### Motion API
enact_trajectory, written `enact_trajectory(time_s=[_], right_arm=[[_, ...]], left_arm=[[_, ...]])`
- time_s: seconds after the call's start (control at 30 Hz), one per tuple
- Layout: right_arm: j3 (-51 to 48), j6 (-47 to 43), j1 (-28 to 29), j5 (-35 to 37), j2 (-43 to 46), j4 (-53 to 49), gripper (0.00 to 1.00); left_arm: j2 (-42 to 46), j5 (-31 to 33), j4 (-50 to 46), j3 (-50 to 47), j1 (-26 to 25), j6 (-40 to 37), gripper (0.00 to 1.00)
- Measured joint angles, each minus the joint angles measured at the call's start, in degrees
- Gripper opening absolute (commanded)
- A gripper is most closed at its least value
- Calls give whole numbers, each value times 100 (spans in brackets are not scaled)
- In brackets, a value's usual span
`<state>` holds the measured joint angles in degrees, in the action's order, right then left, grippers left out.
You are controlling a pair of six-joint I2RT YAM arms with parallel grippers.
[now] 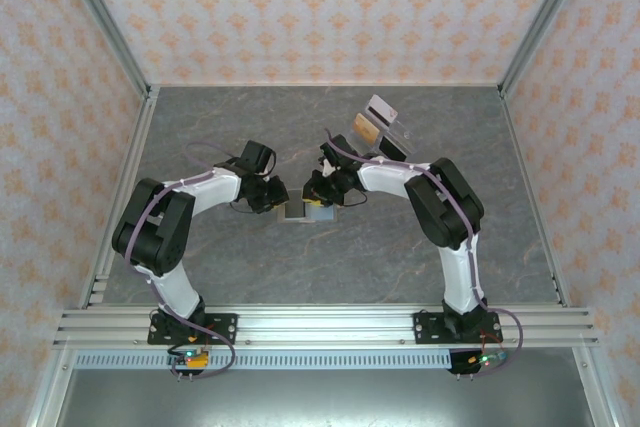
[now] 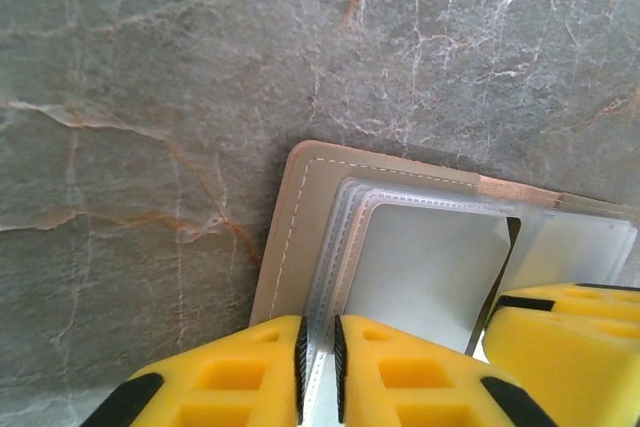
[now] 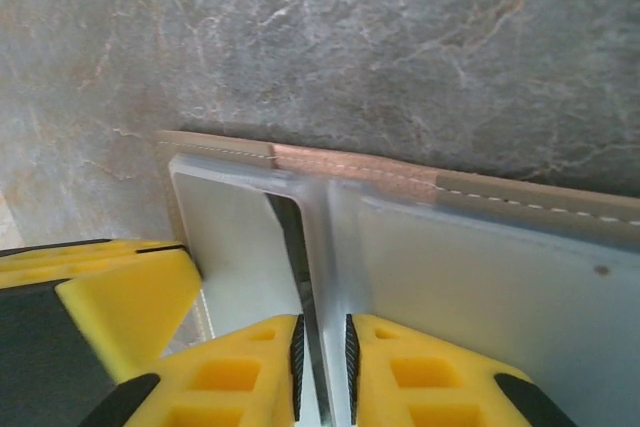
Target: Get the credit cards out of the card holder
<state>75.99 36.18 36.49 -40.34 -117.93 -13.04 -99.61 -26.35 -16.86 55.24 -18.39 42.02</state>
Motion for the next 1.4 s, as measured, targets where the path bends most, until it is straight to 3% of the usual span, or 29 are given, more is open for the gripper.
enact_trajectory(time_s=[0.47,0.87,1.4], right_arm=[[0,-26,-15,-2,-2,0,18],[-2,-7,-120,-173,-15,103,4],[-588,2,-289,-297,267,614,0]], left_arm=[[-105,-162,136,11,2,-2,9],[-105,-177,136,15,7,-7,5],[-105,-179,129,15,44,-31,13]])
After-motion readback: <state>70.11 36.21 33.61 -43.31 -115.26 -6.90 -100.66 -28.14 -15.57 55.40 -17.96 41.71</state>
